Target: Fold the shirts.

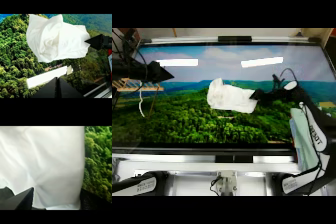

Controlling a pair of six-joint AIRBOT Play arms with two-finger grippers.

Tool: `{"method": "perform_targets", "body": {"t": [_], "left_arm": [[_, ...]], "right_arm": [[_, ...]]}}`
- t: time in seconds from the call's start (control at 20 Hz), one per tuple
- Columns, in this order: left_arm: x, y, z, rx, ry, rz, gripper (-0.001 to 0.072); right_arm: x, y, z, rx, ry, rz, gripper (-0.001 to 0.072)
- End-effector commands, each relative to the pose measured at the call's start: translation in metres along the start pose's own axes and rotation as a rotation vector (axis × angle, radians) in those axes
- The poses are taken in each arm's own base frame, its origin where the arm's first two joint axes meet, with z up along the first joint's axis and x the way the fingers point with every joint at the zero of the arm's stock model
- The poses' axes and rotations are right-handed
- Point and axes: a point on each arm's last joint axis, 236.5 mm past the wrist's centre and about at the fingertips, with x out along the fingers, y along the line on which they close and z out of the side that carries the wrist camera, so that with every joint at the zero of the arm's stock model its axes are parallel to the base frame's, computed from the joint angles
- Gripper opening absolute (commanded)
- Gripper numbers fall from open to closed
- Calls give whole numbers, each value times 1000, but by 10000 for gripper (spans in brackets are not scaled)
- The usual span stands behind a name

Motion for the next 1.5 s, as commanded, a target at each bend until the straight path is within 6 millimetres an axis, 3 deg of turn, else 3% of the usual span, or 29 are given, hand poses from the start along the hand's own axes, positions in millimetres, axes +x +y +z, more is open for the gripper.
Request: {"method": "perform_targets", "body": {"t": [0.0,0.05,0.1,0.15,0.25,0.4,0.45,0.55,0.65,0.75,1.0,1.25,1.45], "left_arm": [[0,0,1,0,-2,0,31],[0,0,1,0,-2,0,31],[0,0,0,0,-1,0,31],[0,0,0,0,-1,0,31],[0,0,0,0,-2,0,31],[0,0,0,1,-2,0,31],[0,0,0,5,-2,0,31],[0,0,0,15,-2,0,31],[0,0,0,16,-2,0,31],[0,0,0,16,-1,1,32],[0,0,0,16,1,0,32],[0,0,-1,16,3,0,31],[0,0,0,16,2,0,31]], "right_arm": [[27,22,5,-5,-50,30,559],[29,27,8,-3,-68,38,294],[27,36,13,18,-87,71,100],[22,49,20,6,-103,119,73],[-10,94,39,-75,-140,273,72],[-110,176,78,-176,-267,544,73],[-149,194,89,-207,-320,596,72],[-210,207,107,-228,-415,600,73],[-256,194,120,-199,-486,527,73],[-285,168,126,-151,-528,445,73],[-334,100,138,-95,-621,316,73],[-352,29,144,35,-657,136,73],[-348,-11,123,142,-591,-37,73]]}}
